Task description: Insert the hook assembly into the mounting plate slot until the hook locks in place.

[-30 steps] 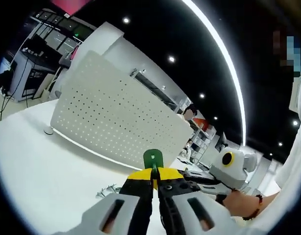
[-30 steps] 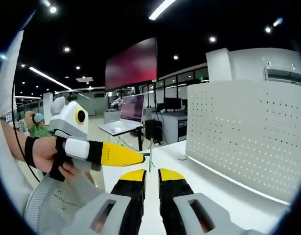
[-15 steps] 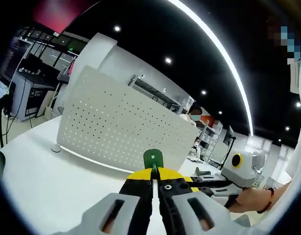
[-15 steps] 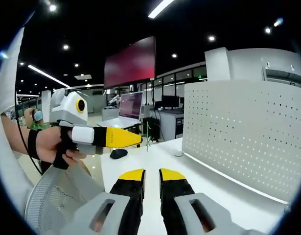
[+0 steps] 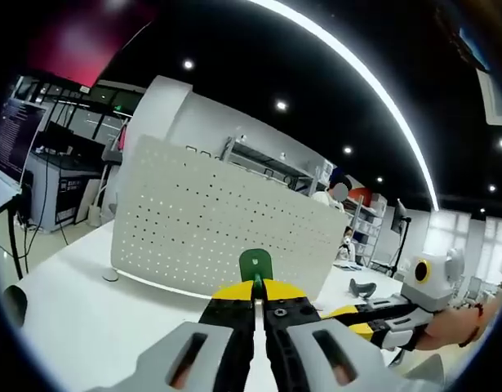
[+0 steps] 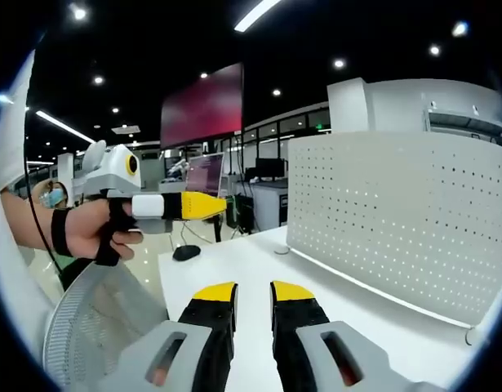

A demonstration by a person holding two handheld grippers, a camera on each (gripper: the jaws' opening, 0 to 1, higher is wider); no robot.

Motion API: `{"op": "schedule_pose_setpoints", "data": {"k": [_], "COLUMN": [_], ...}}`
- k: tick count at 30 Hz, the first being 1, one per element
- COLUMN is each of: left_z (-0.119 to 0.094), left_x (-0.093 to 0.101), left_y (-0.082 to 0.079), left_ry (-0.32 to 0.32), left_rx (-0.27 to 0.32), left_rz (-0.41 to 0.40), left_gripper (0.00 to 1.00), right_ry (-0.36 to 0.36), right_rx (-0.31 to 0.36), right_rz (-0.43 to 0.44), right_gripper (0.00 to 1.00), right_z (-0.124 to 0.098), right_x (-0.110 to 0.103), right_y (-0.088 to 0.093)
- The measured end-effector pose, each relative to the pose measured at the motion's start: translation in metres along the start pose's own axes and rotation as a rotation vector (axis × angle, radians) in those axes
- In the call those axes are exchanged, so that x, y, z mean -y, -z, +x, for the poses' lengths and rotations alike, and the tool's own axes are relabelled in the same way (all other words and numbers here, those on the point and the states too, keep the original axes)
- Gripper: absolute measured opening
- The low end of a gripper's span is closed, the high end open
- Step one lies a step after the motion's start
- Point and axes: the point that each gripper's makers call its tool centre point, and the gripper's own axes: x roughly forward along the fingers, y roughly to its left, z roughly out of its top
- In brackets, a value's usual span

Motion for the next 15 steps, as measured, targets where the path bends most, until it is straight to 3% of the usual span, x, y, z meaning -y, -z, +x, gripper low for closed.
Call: {"op": "schedule_pose_setpoints", "data": {"k": [8,15], "left_z": [0.009,0.015], "left_x": [-0.011,-0.025], "left_y": [-0.015,-0.025], "left_ry": [-0.04,-0.086], "left_rx": [0.011,-0.001], "left_rz": [0.078,0.127], "left_gripper": [0.02,0.02], "right_ry": [0.032,0.065], "right_rx": [0.026,0.029], "right_rz": [0.022,0.023], "right_gripper": [0.18,0.3], "right_z": [-0.013,-0.019], "right_x": [0.006,0.011], "right_y": [-0.001,-0.001]}}
